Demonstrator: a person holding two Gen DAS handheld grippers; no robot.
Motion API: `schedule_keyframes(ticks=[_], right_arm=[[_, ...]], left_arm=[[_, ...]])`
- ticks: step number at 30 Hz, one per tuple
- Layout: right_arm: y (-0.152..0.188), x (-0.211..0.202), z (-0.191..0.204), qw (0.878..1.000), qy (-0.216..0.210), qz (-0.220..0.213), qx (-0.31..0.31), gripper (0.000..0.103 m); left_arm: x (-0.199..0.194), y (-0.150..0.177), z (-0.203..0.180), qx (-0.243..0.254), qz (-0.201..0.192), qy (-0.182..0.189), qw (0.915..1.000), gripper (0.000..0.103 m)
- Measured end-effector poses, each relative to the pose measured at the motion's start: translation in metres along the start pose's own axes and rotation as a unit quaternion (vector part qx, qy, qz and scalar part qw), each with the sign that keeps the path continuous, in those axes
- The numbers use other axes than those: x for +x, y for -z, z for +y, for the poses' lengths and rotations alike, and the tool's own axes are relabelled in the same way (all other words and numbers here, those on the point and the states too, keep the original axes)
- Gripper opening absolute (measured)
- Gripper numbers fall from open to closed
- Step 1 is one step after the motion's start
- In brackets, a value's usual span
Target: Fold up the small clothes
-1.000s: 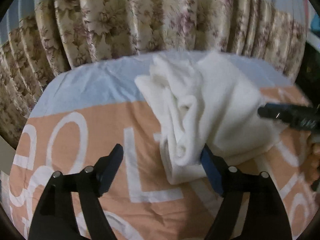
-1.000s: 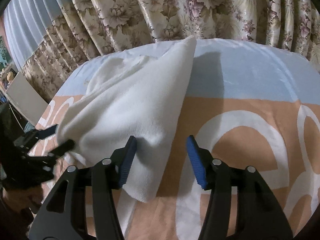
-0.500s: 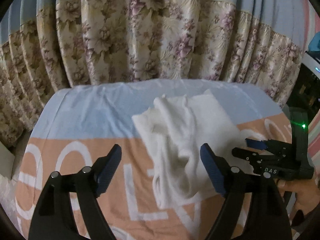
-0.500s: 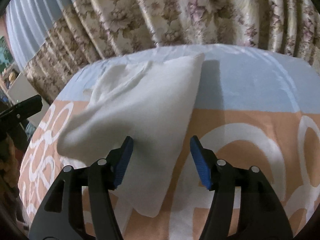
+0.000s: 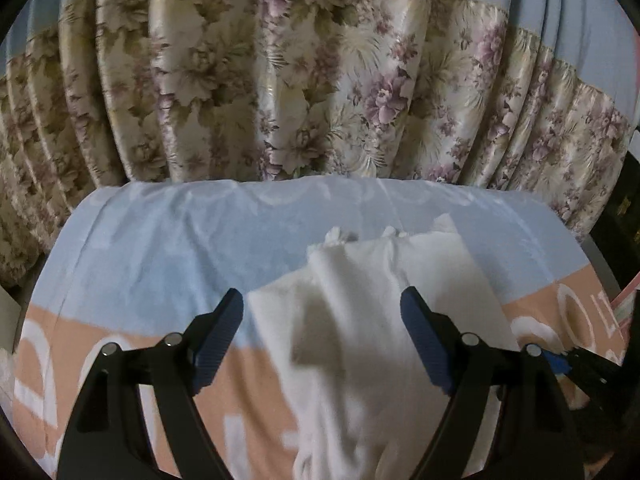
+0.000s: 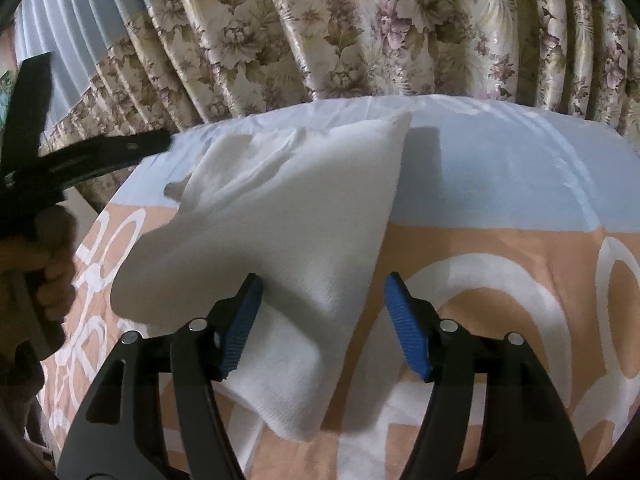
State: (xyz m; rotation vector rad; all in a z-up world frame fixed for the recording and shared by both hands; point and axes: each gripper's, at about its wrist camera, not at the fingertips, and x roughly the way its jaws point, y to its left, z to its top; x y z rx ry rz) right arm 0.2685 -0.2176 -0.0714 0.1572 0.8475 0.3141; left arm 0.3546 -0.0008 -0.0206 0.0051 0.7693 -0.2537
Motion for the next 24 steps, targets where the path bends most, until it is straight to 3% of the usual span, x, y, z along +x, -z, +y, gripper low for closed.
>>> schedule_keyframes(ticks=[8, 15, 17, 18, 24], right_arm=[[-0.025, -0.002, -0.014, 0.997, 0.050, -0.048, 0.014, 0.069], [-0.056, 0.017, -0.045, 0.995, 0.075, -0.054, 0.027, 0.069], [-0.059, 0.021, -0.049, 0.996, 0.073, -0.050, 0.029, 0.069], [-0.059, 0.021, -0.049, 0.996, 0.073, -0.050, 0.030, 0.069], [-0.063, 0.025, -0.051, 0.996, 0.072, -0.045, 0.025, 0.070]], left_arm=[[0.039, 0.008, -0.009, -0.015, 0.034, -0.054, 0.9979, 0.077], [0.050, 0.016, -0.009, -0.011, 0.053, -0.042, 0.9976, 0.049], [0.053, 0.014, -0.011, -0.008, 0.054, -0.035, 0.9979, 0.036], [0.054, 0.013, -0.012, -0.008, 0.053, -0.030, 0.9981, 0.025], [0.047, 0.001, -0.011, 0.022, 0.042, -0.043, 0.9979, 0.019]])
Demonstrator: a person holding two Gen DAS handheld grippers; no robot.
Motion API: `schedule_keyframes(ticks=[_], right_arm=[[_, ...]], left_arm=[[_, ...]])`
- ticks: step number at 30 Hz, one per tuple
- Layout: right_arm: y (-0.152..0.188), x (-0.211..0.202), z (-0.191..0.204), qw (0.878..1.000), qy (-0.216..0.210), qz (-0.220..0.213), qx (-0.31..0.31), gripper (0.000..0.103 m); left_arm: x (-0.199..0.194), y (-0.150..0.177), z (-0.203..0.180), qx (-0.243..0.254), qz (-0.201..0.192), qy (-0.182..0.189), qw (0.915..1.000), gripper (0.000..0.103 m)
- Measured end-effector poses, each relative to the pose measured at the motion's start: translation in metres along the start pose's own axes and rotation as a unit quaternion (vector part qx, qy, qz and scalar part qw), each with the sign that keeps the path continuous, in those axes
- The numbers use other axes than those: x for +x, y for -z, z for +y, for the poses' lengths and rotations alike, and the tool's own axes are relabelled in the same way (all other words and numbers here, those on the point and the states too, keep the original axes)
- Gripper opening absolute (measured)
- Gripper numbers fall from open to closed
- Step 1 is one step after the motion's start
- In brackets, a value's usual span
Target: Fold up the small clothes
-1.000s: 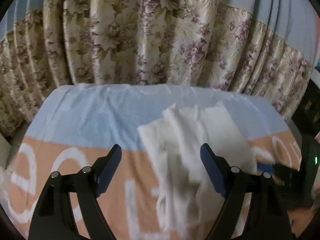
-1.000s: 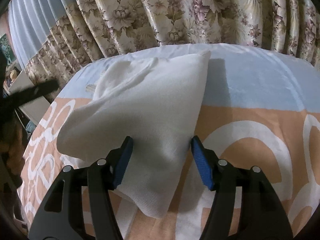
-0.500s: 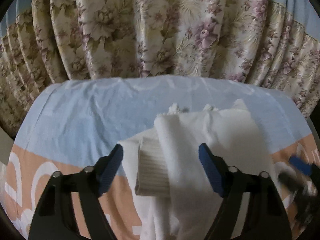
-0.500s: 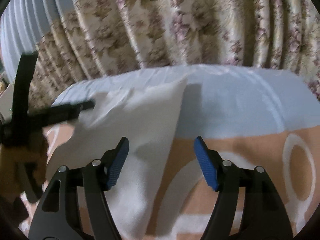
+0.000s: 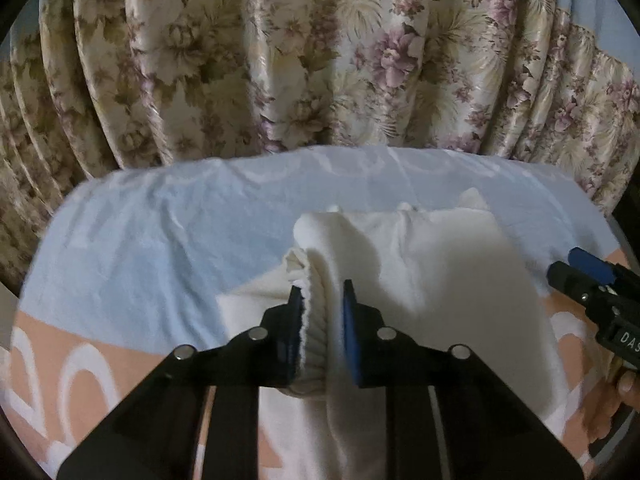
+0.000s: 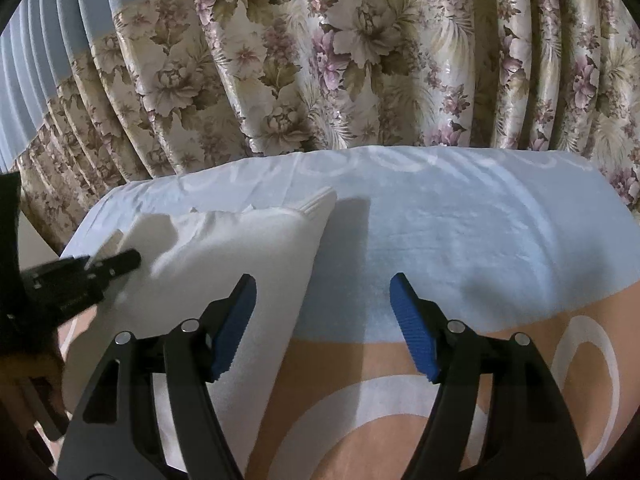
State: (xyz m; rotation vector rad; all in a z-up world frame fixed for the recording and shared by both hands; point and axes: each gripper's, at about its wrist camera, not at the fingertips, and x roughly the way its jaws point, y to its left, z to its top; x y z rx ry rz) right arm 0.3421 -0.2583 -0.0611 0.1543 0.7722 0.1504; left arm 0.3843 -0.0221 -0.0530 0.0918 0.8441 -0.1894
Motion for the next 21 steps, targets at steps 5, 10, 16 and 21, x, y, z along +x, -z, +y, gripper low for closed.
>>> schedule_keyframes(ticks=[5, 10, 16, 21], right_arm=[[0.000, 0.004, 0.008, 1.000, -0.006, -0.002, -0.005, 0.072], [0.005, 0.008, 0.020, 1.000, -0.021, 0.008, -0.006, 0.072], [0.019, -0.018, 0.030, 0.999, -0.034, 0.001, -0.017, 0.075], [0.037, -0.034, 0.030, 0.999, -0.035, 0.004, -0.017, 0.075]], left_arm=[[-0.004, 0.003, 0.029, 0.015, -0.004, -0.074, 0.9972, 0.034], [-0.005, 0.033, 0.055, -0.033, -0.024, -0.064, 0.9971, 0.085], [-0.058, 0.058, 0.065, -0.107, -0.023, 0.018, 0.9938, 0.088], [-0.101, 0.090, 0.022, -0.069, -0.031, 0.047, 0.9961, 0.088]])
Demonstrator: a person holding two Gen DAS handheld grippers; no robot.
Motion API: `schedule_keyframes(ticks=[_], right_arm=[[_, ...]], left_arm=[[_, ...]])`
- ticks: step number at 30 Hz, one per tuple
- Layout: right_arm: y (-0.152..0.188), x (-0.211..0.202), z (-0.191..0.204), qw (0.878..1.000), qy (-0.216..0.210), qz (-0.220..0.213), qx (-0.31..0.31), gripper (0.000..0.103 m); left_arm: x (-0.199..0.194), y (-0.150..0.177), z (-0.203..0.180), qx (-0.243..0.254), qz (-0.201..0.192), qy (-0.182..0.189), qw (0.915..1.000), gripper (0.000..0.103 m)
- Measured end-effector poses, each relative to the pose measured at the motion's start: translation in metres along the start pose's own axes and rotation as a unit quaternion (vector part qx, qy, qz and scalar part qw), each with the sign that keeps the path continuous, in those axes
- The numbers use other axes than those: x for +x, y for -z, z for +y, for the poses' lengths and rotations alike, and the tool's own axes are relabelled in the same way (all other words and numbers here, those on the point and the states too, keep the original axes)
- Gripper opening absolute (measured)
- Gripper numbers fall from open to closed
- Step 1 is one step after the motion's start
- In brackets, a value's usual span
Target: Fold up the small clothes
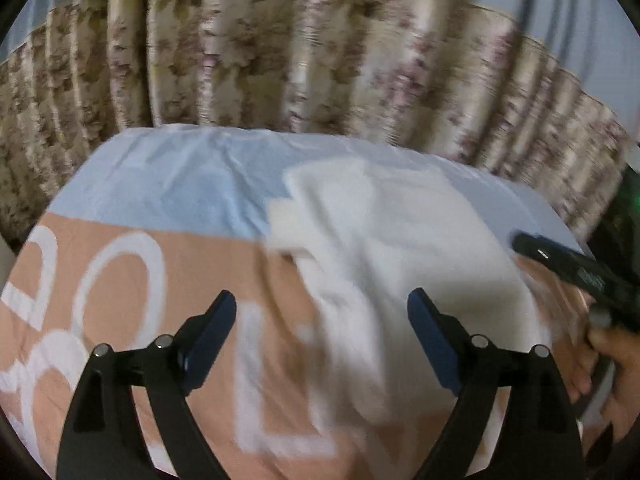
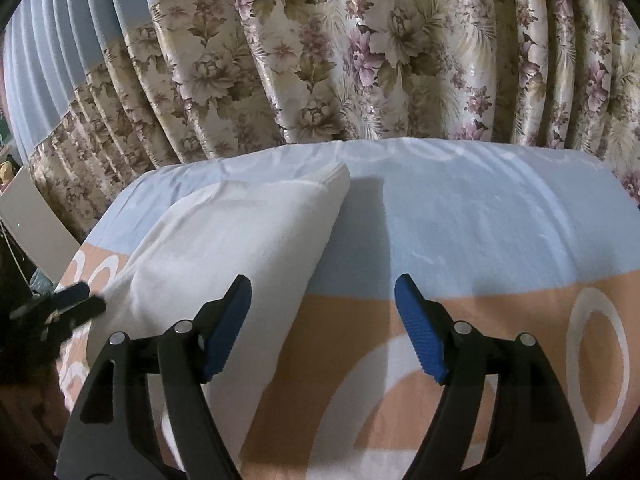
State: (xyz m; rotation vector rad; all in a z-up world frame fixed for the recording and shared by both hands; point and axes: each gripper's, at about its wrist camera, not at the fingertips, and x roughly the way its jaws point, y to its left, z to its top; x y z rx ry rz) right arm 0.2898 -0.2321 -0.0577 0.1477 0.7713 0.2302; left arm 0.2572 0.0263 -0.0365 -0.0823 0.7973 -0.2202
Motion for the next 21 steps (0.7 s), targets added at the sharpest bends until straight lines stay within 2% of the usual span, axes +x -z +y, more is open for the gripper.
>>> schedule_keyframes(ticks=[3, 5, 6, 7, 8, 10, 12, 15, 17, 18, 19, 21], right_arm=[[0.012, -0.005, 0.003, 1.000, 0.003, 0.007, -0.002, 0.076], [0.020, -0.010, 0.004, 1.000, 0.002, 0.008, 0.001, 0.076], [0.025, -0.014, 0.006, 1.000, -0.001, 0.009, 0.005, 0.076], [0.030, -0.016, 0.007, 1.000, -0.005, 0.012, 0.007, 0.076], [0.034, -0.019, 0.009, 1.000, -0.007, 0.014, 0.008, 0.076], [0.045, -0.022, 0.016, 1.000, -0.009, 0.019, 0.008, 0.076], [0.055, -0.022, 0.021, 0.999, -0.013, 0.027, 0.013, 0.071], [0.065, -0.021, 0.026, 0.999, -0.003, 0.039, 0.006, 0.070], [0.074, -0.010, 0.026, 0.998, 0.019, 0.065, -0.009, 0.070], [0.078, -0.007, 0.023, 0.997, 0.026, 0.071, -0.011, 0.069], [0.081, -0.006, 0.019, 0.997, 0.030, 0.069, -0.010, 0.073], [0.081, -0.007, 0.013, 0.997, 0.031, 0.070, -0.004, 0.075]], left_arm=[[-0.004, 0.020, -0.018, 0.026, -0.006, -0.010, 0.9996, 0.088], [0.000, 0.028, -0.018, 0.017, -0.001, -0.006, 0.9998, 0.087], [0.001, 0.030, -0.014, 0.007, -0.001, -0.001, 1.0000, 0.077], [0.001, 0.031, -0.013, 0.003, -0.001, 0.000, 1.0000, 0.060], [0.001, 0.032, -0.011, -0.001, 0.000, 0.004, 1.0000, 0.052], [0.003, 0.032, -0.007, -0.008, 0.008, 0.019, 0.9997, 0.017], [-0.001, 0.034, -0.007, -0.002, 0.010, 0.025, 0.9996, 0.013], [-0.009, 0.038, -0.008, 0.020, 0.012, 0.020, 0.9995, 0.012], [-0.002, 0.043, -0.001, 0.026, 0.038, 0.009, 0.9989, 0.012], [0.004, 0.048, 0.005, 0.019, 0.051, 0.016, 0.9984, 0.013], [0.006, 0.050, 0.010, 0.011, 0.054, 0.026, 0.9981, 0.016], [0.003, 0.051, 0.009, 0.028, 0.058, 0.038, 0.9972, 0.016]])
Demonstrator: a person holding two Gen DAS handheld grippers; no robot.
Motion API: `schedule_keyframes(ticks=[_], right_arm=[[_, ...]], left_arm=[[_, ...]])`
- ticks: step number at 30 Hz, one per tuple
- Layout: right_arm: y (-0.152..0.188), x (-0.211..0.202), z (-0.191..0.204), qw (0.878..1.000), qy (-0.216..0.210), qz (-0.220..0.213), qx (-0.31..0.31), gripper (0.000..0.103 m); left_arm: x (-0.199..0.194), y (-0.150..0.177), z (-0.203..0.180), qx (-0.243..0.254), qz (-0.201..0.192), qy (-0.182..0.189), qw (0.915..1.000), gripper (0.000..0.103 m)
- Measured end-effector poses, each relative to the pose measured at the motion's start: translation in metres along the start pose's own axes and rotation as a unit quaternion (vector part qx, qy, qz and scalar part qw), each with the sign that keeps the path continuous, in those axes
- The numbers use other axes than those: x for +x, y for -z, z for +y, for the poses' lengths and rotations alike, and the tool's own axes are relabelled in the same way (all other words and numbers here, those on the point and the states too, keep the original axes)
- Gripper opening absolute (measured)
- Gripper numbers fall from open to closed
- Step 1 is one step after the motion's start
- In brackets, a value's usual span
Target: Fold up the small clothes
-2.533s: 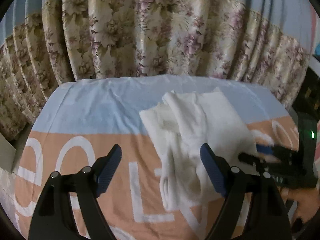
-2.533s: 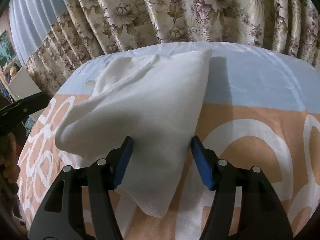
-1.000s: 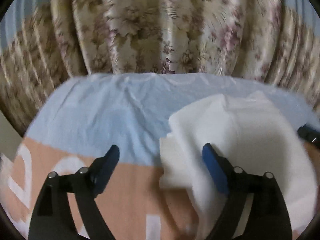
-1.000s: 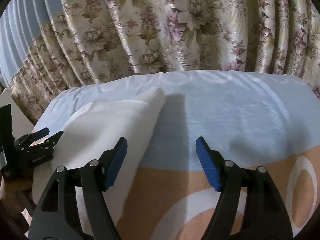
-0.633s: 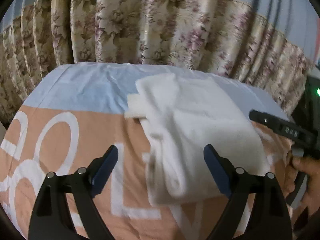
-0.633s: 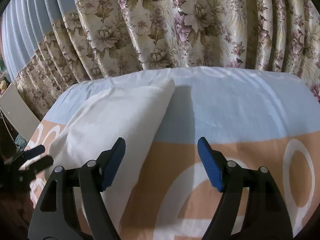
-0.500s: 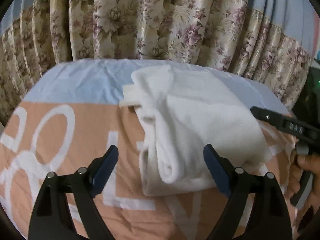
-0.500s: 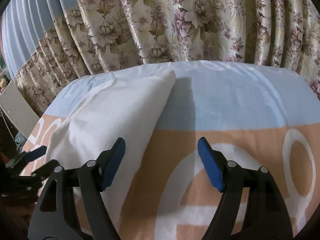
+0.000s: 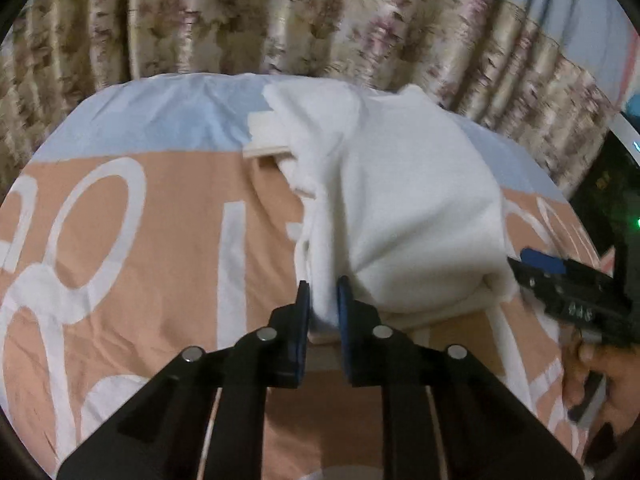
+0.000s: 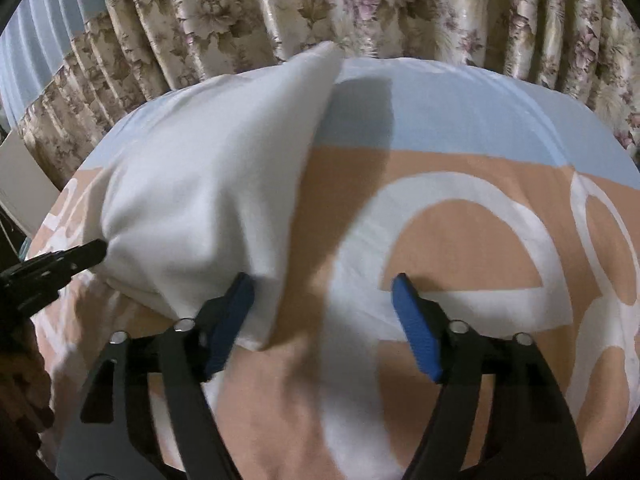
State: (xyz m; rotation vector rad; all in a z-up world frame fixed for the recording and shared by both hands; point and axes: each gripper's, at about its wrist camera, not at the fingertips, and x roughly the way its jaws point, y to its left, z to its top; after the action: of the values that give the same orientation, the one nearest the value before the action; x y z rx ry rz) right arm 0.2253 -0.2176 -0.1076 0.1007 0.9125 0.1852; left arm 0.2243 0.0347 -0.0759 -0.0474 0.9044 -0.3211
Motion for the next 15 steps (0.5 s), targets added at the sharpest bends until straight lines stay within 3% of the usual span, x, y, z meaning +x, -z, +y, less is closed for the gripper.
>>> schedule_keyframes(ticks=[3, 7, 8, 10, 13, 15], right_arm=[[-0.001, -0.004, -0.004, 1.000, 0.008, 0.002, -0.007, 0.075], [-0.007, -0.019, -0.010, 1.000, -0.007, -0.015, -0.004, 0.075], [-0.011, -0.024, -0.011, 1.000, -0.010, -0.022, -0.004, 0.075], [-0.022, -0.030, -0.009, 0.999, -0.009, -0.035, -0.008, 0.075], [-0.041, -0.033, -0.006, 0.999, -0.011, -0.050, -0.010, 0.077], [-0.057, -0.030, 0.000, 0.998, -0.013, -0.059, -0.014, 0.078]], left_arm=[[-0.007, 0.002, -0.004, 0.029, -0.008, 0.007, 0.9995, 0.020], [-0.034, -0.003, -0.004, 0.044, -0.031, -0.001, 0.9985, 0.037], [-0.045, -0.007, -0.005, 0.042, -0.042, 0.001, 0.9982, 0.041], [-0.060, -0.021, -0.009, 0.034, -0.066, -0.003, 0.9972, 0.070], [-0.066, -0.050, -0.005, -0.001, -0.087, -0.007, 0.9962, 0.079], [-0.054, -0.068, 0.001, -0.031, -0.080, -0.012, 0.9962, 0.080]])
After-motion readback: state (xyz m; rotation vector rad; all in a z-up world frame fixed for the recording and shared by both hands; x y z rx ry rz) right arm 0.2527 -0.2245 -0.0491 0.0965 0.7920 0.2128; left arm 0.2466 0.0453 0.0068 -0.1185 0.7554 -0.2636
